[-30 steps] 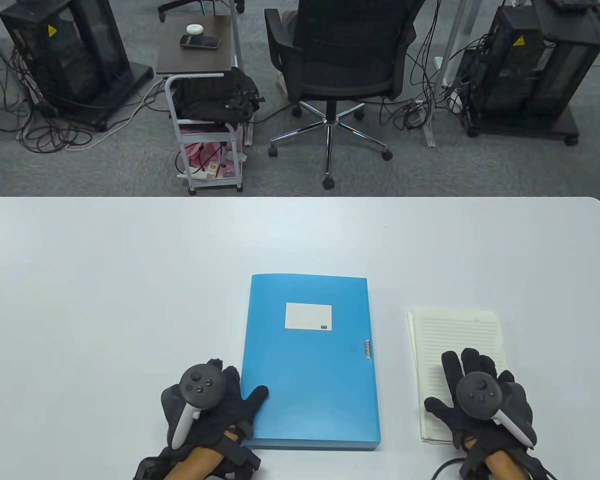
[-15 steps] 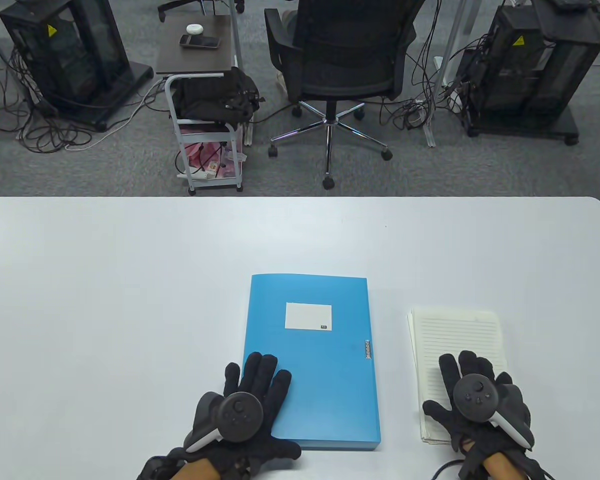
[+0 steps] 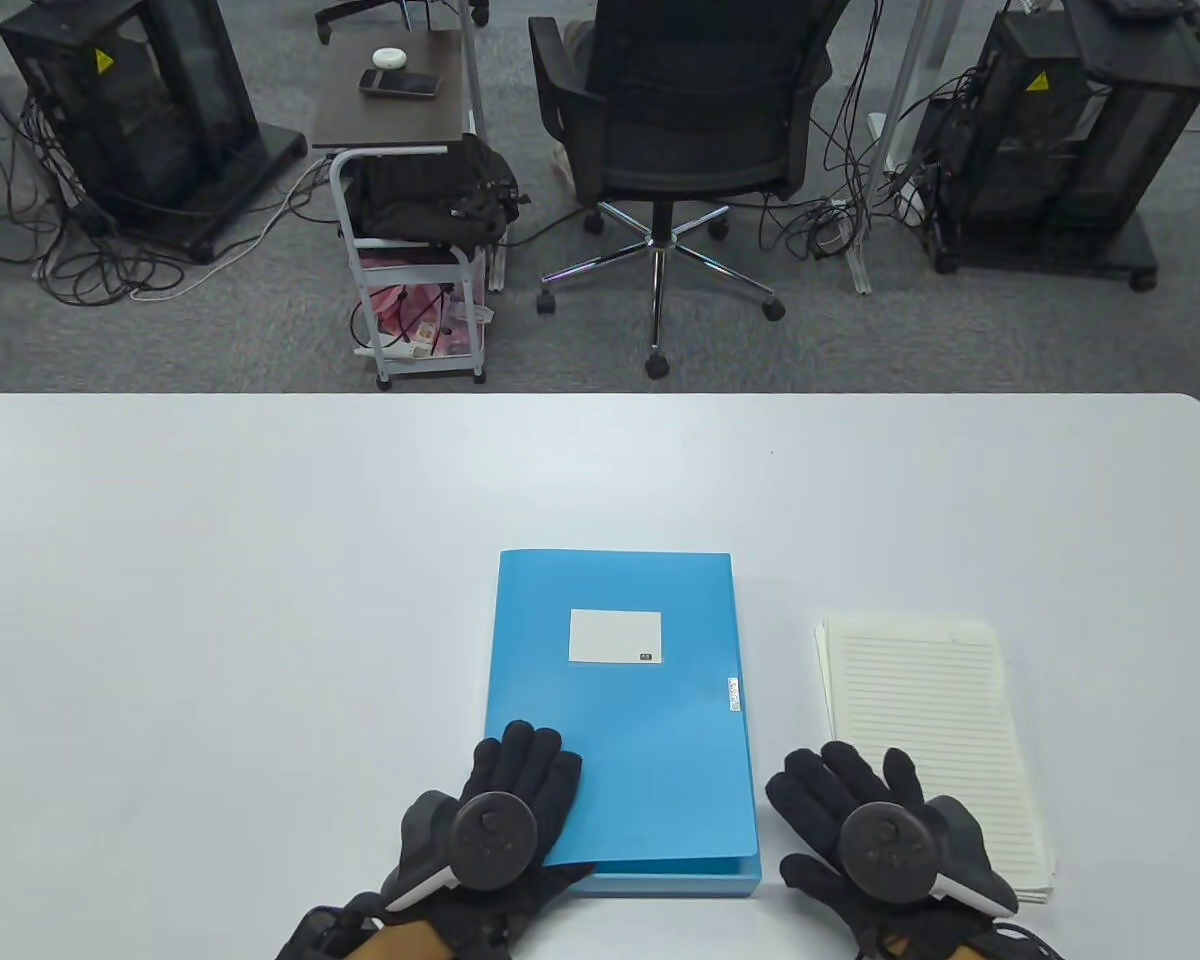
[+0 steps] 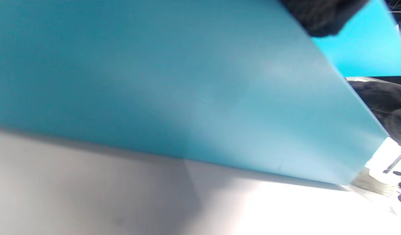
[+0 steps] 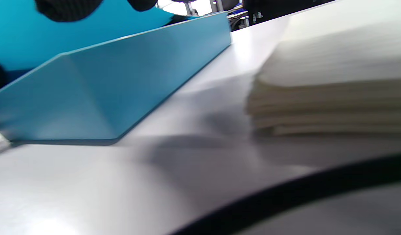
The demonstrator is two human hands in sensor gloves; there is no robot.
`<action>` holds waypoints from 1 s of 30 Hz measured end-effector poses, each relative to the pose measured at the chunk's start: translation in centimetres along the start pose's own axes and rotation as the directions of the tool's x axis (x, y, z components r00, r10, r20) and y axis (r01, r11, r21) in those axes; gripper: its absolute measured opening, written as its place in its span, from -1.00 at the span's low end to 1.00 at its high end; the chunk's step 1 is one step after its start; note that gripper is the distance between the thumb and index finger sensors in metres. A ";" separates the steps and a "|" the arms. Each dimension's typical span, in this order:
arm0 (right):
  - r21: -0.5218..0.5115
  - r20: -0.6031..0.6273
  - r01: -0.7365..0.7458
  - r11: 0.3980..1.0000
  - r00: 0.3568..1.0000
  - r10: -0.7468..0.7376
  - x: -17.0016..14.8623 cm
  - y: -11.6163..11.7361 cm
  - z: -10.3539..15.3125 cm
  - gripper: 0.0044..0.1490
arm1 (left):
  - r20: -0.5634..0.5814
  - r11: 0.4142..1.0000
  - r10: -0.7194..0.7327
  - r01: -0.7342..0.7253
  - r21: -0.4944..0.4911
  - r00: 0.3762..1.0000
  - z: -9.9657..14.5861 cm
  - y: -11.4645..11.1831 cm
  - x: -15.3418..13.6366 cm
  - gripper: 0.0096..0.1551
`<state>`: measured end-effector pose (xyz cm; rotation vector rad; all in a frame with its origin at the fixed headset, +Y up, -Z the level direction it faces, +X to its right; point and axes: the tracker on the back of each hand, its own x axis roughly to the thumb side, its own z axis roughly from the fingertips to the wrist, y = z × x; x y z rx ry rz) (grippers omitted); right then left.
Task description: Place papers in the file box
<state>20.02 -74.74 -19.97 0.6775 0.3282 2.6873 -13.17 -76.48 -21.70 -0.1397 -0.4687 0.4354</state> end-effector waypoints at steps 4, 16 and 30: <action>0.063 0.063 0.048 0.997 0.997 -0.052 0.6 1.0 -0.5 -0.22 | 0.002 1.000 0.016 -0.016 0.011 1.000 0.0 0.0 0.0 0.06; 0.029 0.096 -0.089 0.996 0.992 0.086 1.4 1.0 -0.9 -0.31 | 0.022 0.968 0.085 -0.087 0.237 0.996 1.5 0.7 -0.1 -0.26; -0.010 0.106 -0.157 0.987 0.982 0.158 1.6 0.9 -0.6 -0.33 | 0.075 0.915 0.138 -0.156 0.371 0.988 2.7 2.6 0.4 -0.24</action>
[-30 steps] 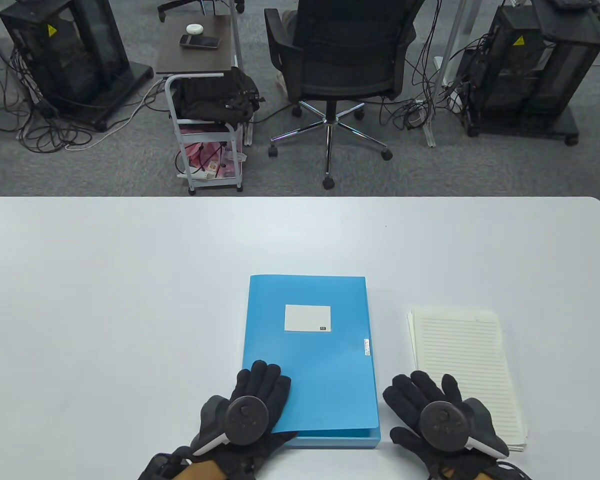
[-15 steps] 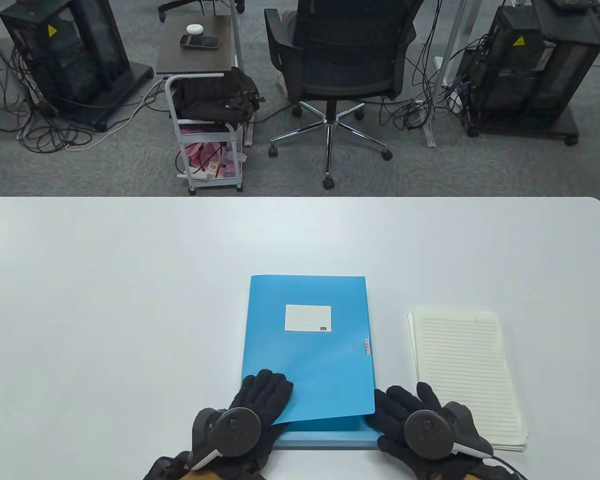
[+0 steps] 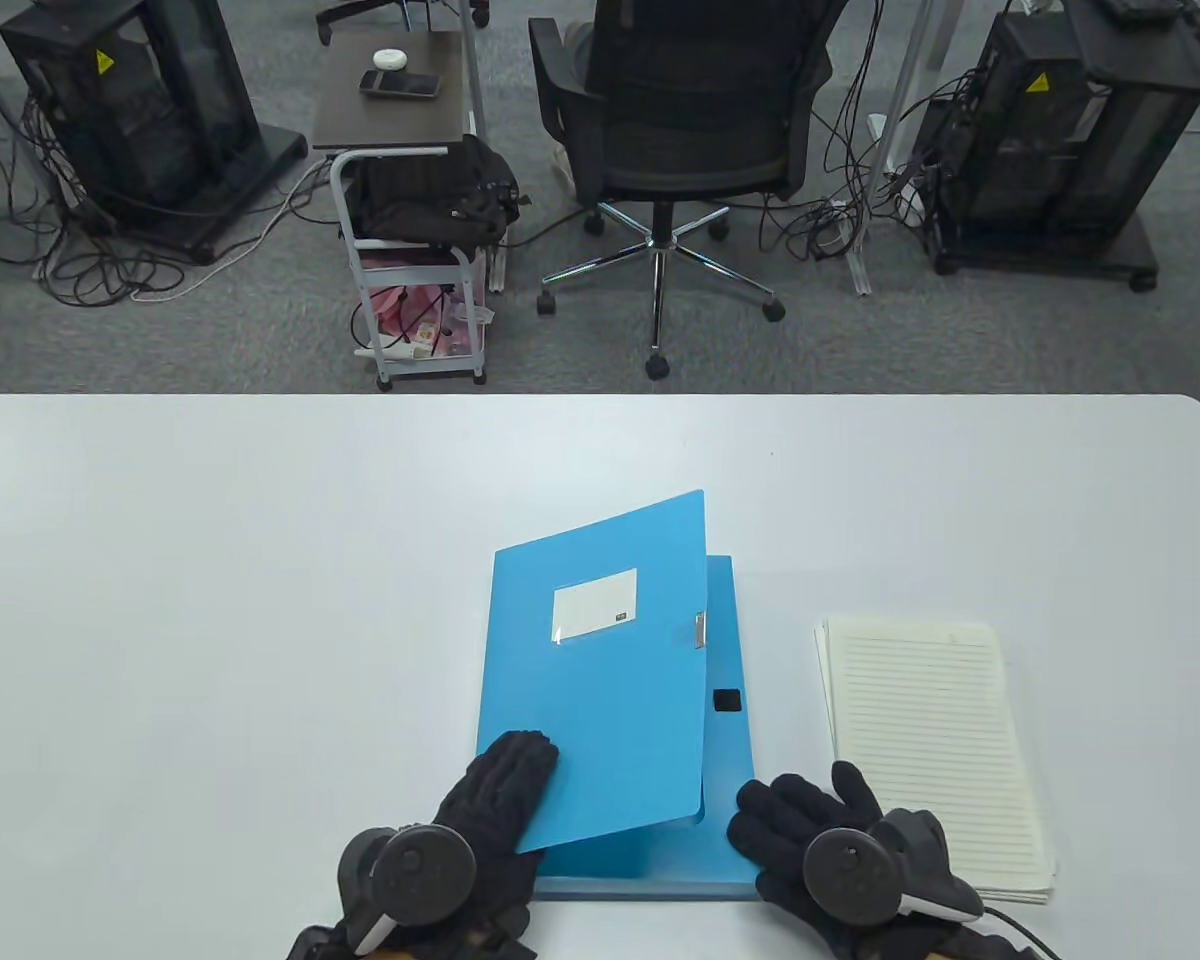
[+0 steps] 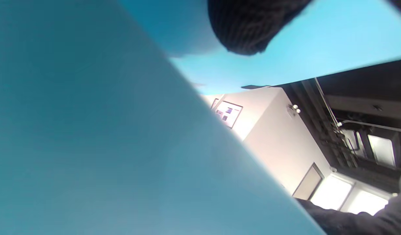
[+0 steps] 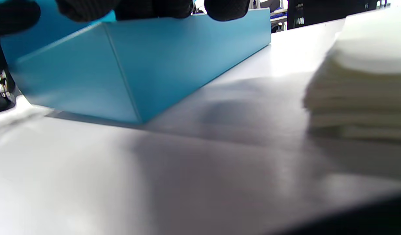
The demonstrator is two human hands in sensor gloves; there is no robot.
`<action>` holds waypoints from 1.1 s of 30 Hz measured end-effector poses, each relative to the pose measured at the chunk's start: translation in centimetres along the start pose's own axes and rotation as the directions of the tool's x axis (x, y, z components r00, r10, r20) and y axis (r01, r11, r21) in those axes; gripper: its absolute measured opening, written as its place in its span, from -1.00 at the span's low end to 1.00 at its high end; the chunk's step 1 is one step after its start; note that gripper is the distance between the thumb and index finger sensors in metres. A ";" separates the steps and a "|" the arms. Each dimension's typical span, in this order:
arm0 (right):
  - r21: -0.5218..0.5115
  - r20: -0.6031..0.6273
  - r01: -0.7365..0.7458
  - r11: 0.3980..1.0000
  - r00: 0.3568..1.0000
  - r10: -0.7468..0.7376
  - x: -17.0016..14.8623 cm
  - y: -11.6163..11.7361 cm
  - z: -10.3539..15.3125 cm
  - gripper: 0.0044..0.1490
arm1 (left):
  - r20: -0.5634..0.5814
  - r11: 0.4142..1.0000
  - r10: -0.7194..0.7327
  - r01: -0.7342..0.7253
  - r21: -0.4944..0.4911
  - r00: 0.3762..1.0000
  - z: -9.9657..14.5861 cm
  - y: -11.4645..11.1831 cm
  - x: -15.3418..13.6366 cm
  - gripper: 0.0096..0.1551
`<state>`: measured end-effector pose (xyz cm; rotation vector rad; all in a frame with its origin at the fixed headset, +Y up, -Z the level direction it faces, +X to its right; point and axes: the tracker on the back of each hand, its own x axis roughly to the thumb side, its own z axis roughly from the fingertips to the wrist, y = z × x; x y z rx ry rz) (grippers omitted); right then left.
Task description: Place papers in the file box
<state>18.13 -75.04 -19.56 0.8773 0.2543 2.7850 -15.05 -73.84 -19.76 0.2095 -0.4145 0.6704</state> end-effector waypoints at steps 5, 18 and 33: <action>0.002 0.009 0.037 0.999 0.999 -0.037 -0.1 0.1 -0.1 -0.34 | 0.106 0.964 -0.231 0.213 0.161 0.967 0.7 1.7 3.9 -0.07; 0.051 -0.011 -0.044 0.998 0.999 0.045 0.8 -0.5 -0.6 -0.35 | -0.062 0.334 -0.883 0.714 0.615 0.466 2.6 7.7 10.6 0.48; 0.090 -0.002 -0.050 0.995 0.999 0.050 0.7 -0.8 -1.1 -0.36 | -0.410 0.585 -0.809 0.644 -0.494 0.421 -4.4 4.4 -3.4 -0.16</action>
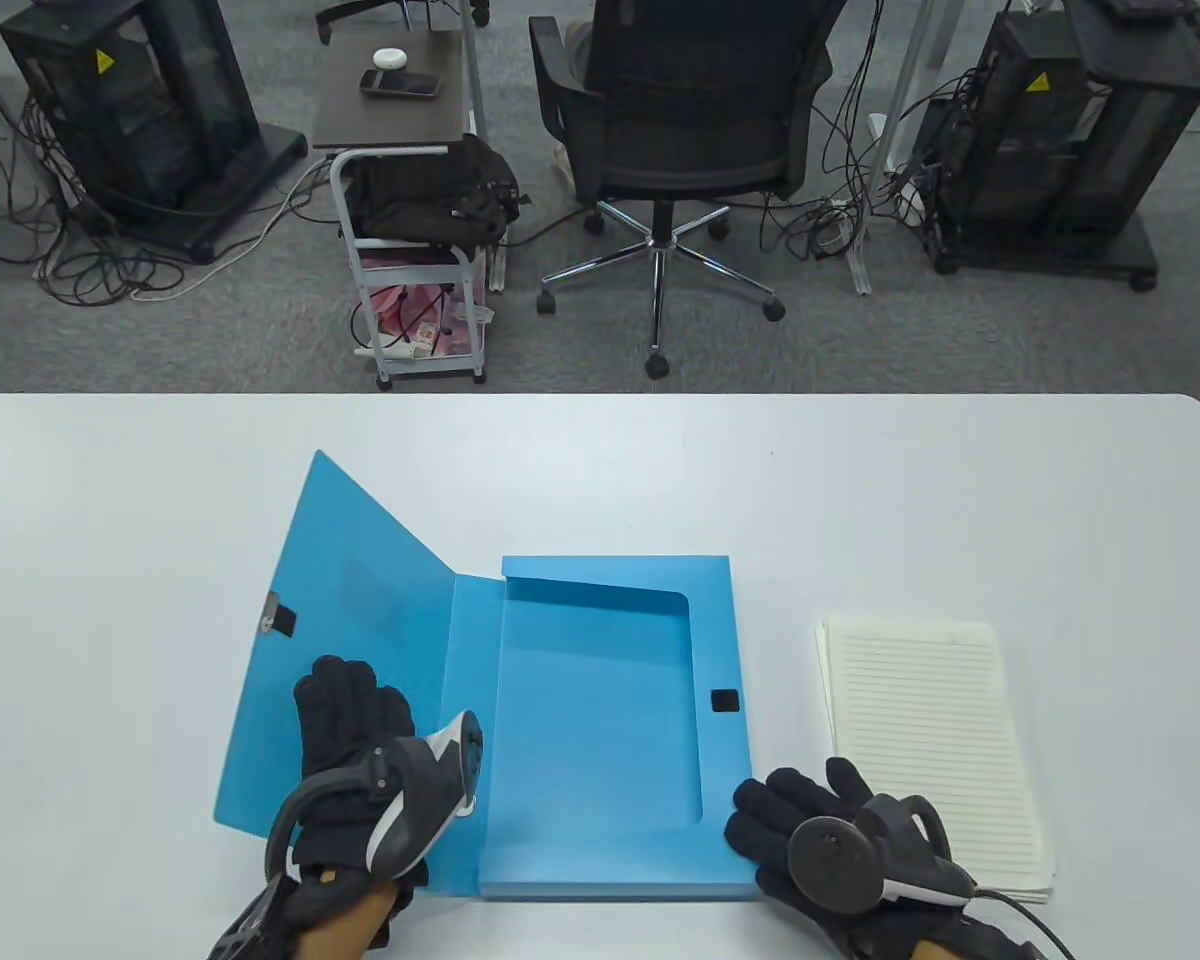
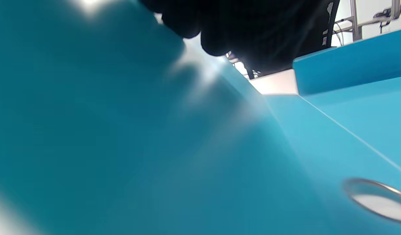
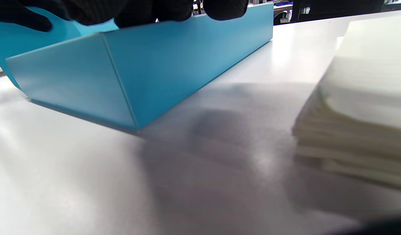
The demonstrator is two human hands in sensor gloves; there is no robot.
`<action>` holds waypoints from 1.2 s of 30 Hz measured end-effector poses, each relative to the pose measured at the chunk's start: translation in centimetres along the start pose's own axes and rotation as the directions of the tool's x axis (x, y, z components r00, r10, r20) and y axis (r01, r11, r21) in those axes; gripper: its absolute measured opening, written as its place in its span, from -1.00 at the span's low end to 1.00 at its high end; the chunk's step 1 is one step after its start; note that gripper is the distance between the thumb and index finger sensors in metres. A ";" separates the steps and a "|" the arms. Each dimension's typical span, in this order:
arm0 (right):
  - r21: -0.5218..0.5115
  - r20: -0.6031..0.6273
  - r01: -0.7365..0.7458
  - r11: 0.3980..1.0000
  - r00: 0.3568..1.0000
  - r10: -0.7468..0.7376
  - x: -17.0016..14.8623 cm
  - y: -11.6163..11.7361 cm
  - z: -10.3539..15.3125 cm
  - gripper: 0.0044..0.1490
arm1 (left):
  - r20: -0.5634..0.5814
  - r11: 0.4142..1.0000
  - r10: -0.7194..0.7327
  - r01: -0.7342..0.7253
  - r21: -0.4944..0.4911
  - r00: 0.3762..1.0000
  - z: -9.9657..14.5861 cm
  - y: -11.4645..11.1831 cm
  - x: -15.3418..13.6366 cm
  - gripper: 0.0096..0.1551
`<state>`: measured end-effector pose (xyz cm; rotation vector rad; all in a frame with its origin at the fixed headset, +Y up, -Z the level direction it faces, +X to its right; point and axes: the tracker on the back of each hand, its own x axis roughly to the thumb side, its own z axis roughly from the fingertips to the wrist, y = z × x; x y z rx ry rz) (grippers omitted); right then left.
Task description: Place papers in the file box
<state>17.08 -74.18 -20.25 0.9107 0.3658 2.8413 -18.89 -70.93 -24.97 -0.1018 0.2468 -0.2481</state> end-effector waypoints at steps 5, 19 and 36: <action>-0.006 0.011 0.004 1.000 1.000 -0.004 0.0 0.0 -0.1 -0.37 | -0.008 0.965 0.143 -0.142 -0.220 0.990 -2.3 -4.6 0.1 -0.12; -0.078 0.045 0.041 0.996 0.998 -0.038 -0.3 0.6 0.4 -0.38 | -0.057 0.791 0.483 -0.464 -0.400 0.874 -3.6 -8.6 -2.2 -0.02; -0.087 0.050 0.068 0.994 0.997 -0.064 -0.3 0.9 0.5 -0.39 | 0.361 0.603 0.755 -0.796 -0.053 0.548 2.0 -2.1 -1.6 0.11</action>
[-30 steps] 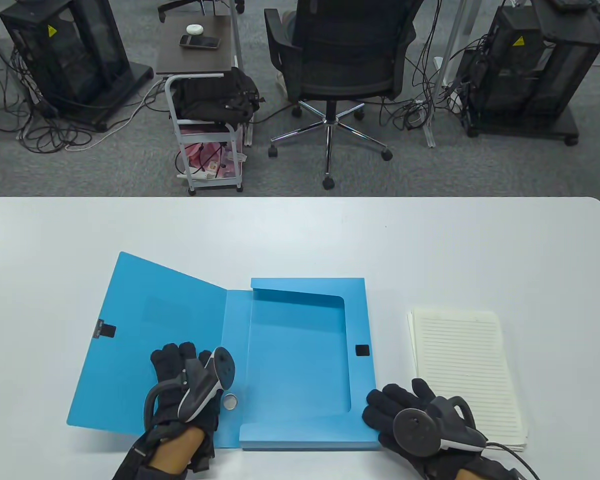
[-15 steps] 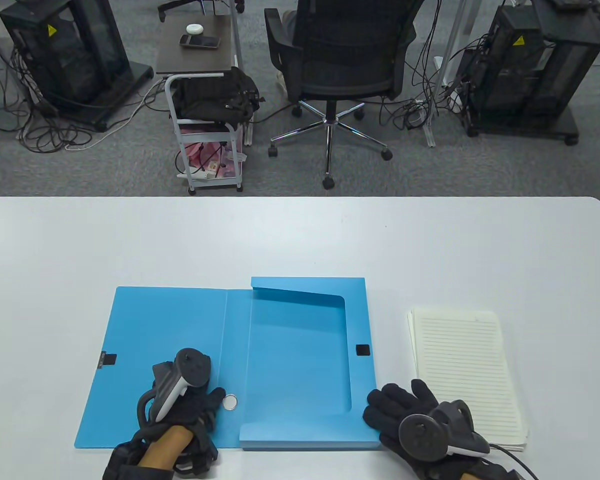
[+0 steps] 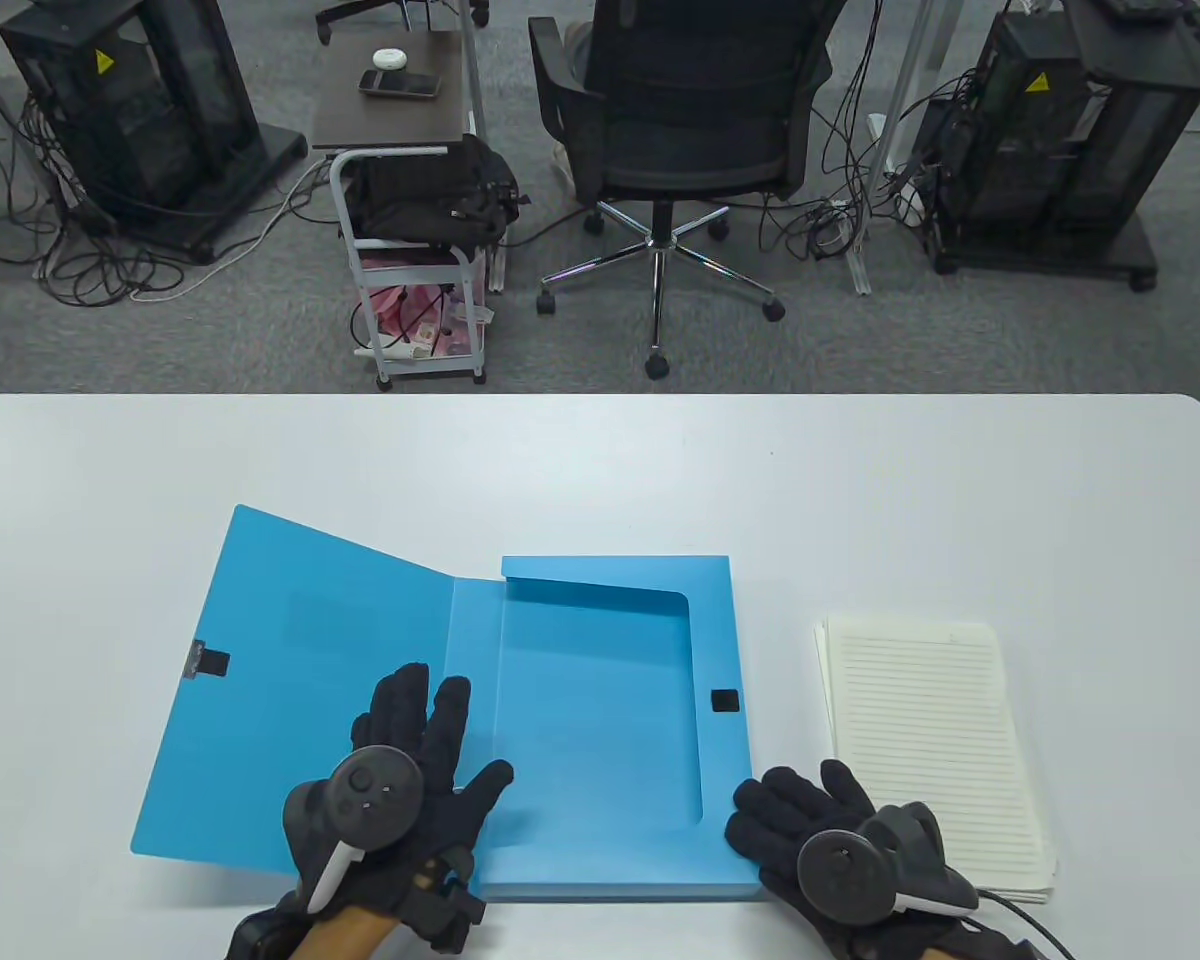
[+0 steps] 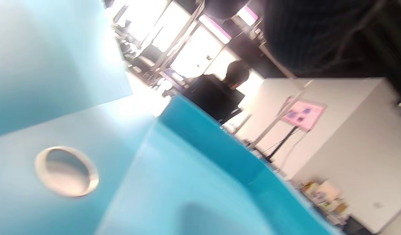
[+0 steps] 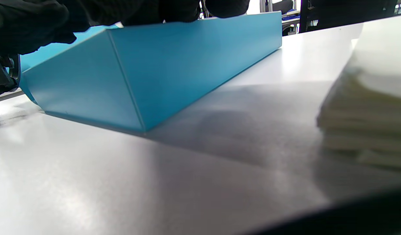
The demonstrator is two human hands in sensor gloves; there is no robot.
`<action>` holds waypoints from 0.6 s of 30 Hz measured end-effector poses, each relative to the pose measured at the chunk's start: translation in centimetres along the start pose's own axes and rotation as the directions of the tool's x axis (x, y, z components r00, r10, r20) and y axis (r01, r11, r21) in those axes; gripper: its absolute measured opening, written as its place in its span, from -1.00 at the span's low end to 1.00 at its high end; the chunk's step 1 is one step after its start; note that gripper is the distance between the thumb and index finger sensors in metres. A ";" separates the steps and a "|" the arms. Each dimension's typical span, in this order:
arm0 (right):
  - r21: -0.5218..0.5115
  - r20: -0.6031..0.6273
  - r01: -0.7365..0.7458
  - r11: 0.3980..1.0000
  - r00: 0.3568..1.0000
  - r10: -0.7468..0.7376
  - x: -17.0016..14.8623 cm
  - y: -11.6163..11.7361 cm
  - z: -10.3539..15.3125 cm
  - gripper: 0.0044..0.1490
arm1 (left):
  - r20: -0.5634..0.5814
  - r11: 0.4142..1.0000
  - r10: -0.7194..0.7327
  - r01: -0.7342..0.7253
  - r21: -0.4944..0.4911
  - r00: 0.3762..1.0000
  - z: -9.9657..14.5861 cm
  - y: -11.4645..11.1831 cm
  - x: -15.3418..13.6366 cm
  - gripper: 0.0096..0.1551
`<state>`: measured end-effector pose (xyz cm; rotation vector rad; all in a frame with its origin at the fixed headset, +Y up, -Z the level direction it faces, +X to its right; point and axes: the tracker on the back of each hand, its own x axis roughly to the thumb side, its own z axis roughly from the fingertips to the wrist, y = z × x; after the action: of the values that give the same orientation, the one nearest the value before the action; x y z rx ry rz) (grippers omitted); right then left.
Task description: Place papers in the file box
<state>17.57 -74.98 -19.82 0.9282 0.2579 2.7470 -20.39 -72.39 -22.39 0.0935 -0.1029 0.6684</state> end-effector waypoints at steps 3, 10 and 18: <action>-0.001 -0.001 0.007 1.000 1.000 -0.007 0.0 0.0 0.0 -0.38 | 0.046 0.996 -0.066 0.068 -0.060 0.997 0.4 -0.1 0.5 0.23; -0.007 -0.004 0.016 1.000 1.000 -0.016 0.0 0.1 0.1 -0.38 | 0.224 0.987 0.088 -0.054 -0.150 0.971 1.0 -1.1 1.6 0.26; -0.005 -0.002 0.016 1.000 1.000 -0.016 -0.1 0.1 0.0 -0.38 | 0.242 0.970 0.206 -0.165 -0.177 0.948 0.9 -1.2 1.6 0.24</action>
<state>17.64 -75.05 -19.82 0.9182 0.2573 2.7331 -18.46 -72.42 -21.38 0.0205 -0.4198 0.8327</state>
